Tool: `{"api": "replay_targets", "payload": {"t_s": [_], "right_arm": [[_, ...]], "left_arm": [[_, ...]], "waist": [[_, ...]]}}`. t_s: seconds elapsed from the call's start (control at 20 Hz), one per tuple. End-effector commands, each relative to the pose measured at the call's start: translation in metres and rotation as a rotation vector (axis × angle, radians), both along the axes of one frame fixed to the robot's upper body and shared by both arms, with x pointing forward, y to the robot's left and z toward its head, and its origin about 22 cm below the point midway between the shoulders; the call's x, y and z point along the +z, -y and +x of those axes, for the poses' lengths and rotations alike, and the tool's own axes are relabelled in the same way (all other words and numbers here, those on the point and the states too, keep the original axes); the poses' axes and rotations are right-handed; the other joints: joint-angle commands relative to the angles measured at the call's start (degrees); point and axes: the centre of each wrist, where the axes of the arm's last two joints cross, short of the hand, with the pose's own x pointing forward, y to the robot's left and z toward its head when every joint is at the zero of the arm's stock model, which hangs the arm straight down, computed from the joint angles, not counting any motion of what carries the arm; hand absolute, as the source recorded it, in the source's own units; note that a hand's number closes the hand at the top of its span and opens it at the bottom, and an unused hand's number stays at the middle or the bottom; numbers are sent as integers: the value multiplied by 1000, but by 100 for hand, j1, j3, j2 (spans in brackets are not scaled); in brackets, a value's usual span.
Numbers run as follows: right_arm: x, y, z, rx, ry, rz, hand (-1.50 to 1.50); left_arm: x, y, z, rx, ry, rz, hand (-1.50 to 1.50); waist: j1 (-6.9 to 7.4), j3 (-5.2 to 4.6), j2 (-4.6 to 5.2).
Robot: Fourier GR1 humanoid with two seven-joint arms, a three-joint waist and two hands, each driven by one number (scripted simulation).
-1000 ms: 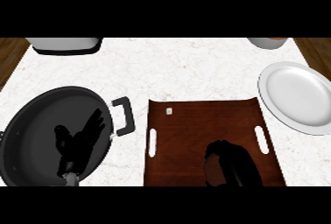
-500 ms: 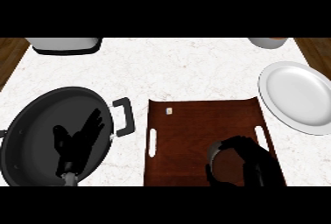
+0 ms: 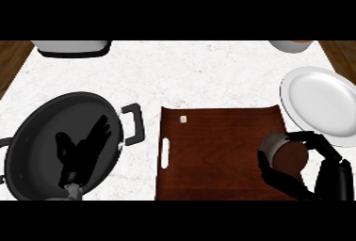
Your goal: Pick the cupcake from the tray and place it in the plate
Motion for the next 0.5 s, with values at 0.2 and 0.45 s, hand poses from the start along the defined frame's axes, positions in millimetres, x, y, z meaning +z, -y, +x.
{"api": "replay_targets", "payload": {"t_s": [0.2, 0.45], "right_arm": [[-22, 95, 50, -159, 89, -11, 150], [-15, 155, 91, -244, 135, -3, 150]], "left_arm": [[-13, 8, -6, -9, -13, -11, 0], [-4, 17, 4, -18, -18, -17, 0]], "waist": [[44, -20, 26], [94, -15, 42]]}}
